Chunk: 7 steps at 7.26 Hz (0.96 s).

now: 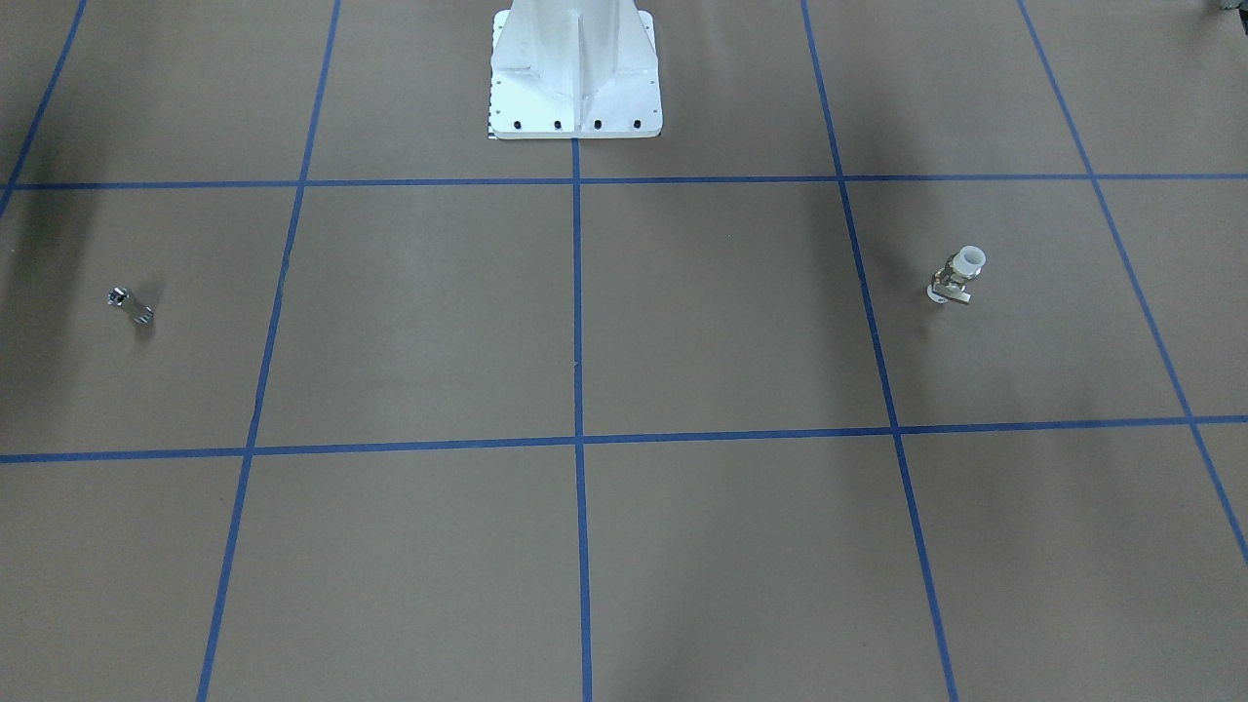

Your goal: Assemble PPR valve and pipe with both arms

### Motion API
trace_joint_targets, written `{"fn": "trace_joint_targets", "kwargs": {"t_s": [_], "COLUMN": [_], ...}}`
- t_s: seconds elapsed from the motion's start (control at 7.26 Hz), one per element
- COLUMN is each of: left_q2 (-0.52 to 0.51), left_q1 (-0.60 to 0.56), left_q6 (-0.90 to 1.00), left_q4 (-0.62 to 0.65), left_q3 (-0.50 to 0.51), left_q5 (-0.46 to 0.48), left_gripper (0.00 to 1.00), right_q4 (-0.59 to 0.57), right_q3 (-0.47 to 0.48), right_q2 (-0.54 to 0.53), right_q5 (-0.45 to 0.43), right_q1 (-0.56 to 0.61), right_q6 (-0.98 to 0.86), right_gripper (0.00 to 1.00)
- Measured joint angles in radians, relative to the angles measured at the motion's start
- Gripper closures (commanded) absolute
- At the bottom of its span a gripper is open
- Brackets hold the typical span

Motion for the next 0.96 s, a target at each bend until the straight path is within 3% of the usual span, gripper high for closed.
{"fn": "trace_joint_targets", "kwargs": {"t_s": [0.69, 0.96], "left_q2": [-0.102, -0.114], "left_q1": [0.075, 0.173], "left_q6": [-0.106, -0.309], "left_q4": [-0.031, -0.178], "left_q3": [0.027, 0.026], "left_q5": [0.003, 0.008], "left_gripper": [0.0, 0.0], "right_q4": [0.0, -0.001], "right_q3": [0.002, 0.002], "right_q2": [0.004, 0.004], "right_q5": [0.0, 0.001], "right_q1": [0.0, 0.0], "right_q6": [0.001, 0.002], "right_gripper": [0.0, 0.0]}}
